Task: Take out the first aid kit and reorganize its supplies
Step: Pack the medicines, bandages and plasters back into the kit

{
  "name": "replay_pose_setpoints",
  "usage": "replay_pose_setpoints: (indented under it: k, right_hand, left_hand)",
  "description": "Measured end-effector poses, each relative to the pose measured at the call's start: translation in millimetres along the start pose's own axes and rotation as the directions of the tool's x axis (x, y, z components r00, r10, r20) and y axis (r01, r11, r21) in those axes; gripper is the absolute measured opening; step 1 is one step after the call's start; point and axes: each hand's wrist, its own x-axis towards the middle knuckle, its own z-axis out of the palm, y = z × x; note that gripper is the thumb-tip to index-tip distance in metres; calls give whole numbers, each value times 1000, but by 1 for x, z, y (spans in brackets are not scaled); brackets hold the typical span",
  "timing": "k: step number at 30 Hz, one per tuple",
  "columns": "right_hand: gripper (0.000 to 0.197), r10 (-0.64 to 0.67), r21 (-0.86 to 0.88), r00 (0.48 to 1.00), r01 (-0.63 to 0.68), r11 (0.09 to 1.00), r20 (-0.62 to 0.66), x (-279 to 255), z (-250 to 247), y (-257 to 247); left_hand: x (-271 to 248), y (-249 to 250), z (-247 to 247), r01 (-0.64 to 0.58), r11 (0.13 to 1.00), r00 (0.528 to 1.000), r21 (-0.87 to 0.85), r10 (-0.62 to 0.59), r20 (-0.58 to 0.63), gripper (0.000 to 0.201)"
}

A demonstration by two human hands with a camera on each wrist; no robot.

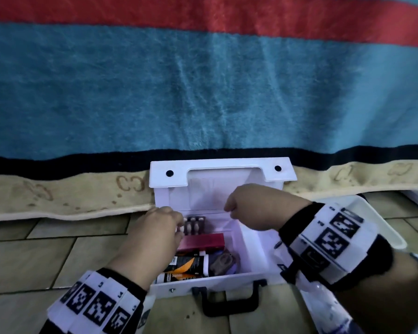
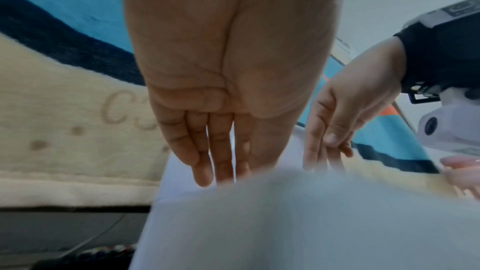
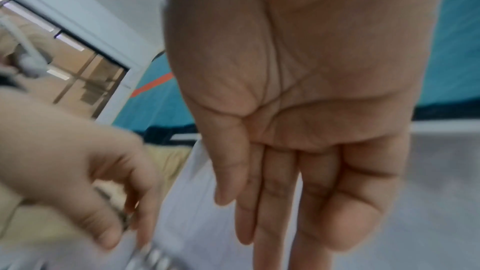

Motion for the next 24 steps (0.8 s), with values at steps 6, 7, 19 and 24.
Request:
replay_pose_setpoints:
  k: [6,7,19,24]
  right_hand:
    - [28,216,280,965,-170,945,-146,-94,-21,49]
    - [26,278,317,947,-218,923,-160,-108,-16,59]
    - [28,671,324,734,-663,675,106,-230,111,137]
    - [24,679,444,730,-633,635,70,-239,146,129]
  left_hand:
    - [-6,58,0,-177,984,984,-6,177,-8,18]
    - [-7,68,1,-208,978,978,-18,208,4,18]
    - [-17,176,46,-466,876,856,-126,482,186,24]
    - [-21,198,62,-533,827,782,-178,562,269,52]
